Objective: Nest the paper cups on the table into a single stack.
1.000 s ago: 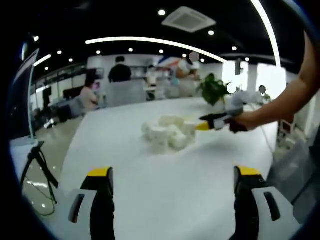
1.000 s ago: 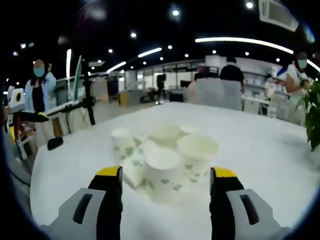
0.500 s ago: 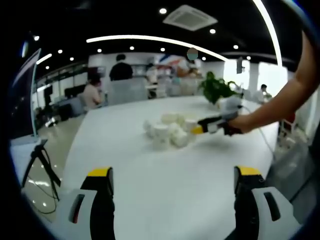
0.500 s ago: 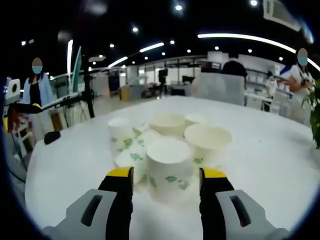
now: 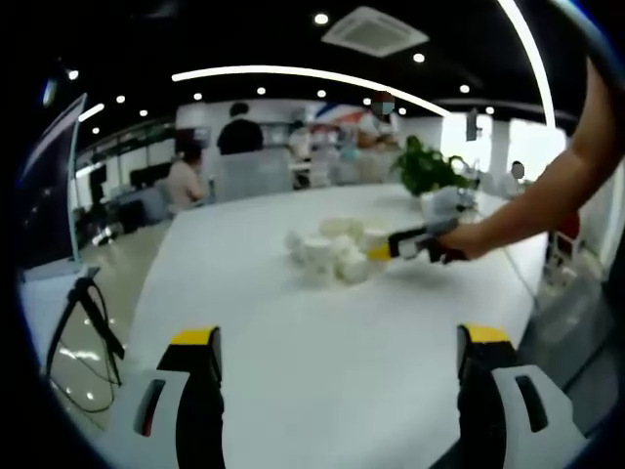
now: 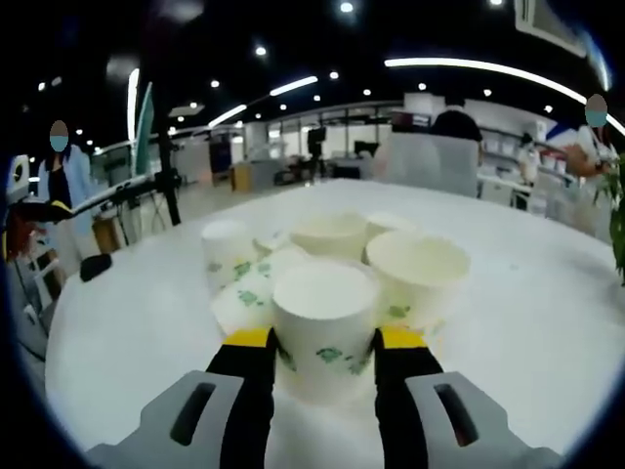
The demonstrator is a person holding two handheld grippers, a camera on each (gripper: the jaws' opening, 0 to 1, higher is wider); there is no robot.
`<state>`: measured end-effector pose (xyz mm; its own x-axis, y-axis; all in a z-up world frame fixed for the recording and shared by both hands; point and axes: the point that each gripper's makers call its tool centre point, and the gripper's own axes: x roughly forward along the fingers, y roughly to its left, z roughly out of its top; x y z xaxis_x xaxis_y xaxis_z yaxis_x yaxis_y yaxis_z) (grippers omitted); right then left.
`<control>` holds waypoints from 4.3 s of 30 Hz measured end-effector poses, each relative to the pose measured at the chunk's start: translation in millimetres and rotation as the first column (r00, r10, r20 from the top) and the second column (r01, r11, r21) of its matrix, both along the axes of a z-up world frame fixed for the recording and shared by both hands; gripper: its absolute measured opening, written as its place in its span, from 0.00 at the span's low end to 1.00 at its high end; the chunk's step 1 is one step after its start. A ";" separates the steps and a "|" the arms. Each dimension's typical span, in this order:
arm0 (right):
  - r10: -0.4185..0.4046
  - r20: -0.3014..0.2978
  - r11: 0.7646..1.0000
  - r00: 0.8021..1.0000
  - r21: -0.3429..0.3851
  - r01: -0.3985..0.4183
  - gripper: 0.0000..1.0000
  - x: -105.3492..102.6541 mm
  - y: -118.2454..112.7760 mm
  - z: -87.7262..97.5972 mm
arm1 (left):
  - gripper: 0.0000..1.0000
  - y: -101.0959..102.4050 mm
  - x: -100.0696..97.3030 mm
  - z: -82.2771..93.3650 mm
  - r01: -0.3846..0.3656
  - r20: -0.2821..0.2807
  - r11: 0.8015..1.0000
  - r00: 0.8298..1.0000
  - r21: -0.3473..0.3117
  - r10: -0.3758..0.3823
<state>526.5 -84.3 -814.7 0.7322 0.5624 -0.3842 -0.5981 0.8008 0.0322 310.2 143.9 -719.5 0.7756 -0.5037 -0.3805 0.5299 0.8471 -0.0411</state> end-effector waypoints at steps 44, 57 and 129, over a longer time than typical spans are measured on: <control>0.015 0.024 1.000 1.000 -0.006 -0.015 0.35 -14.7 -7.2 50.0 | 1.00 -15.2 1.7 12.8 0.023 0.033 0.999 0.999 -0.033 -0.022; 0.032 0.028 0.999 0.999 0.017 -0.032 0.34 -10.0 -13.9 82.9 | 1.00 -24.9 6.4 16.0 0.040 0.037 0.998 0.999 -0.038 -0.039; 0.122 0.040 0.989 0.992 0.075 -0.125 0.33 -70.4 -11.3 133.8 | 1.00 -48.1 8.8 41.8 0.081 0.074 0.993 0.994 -0.087 -0.075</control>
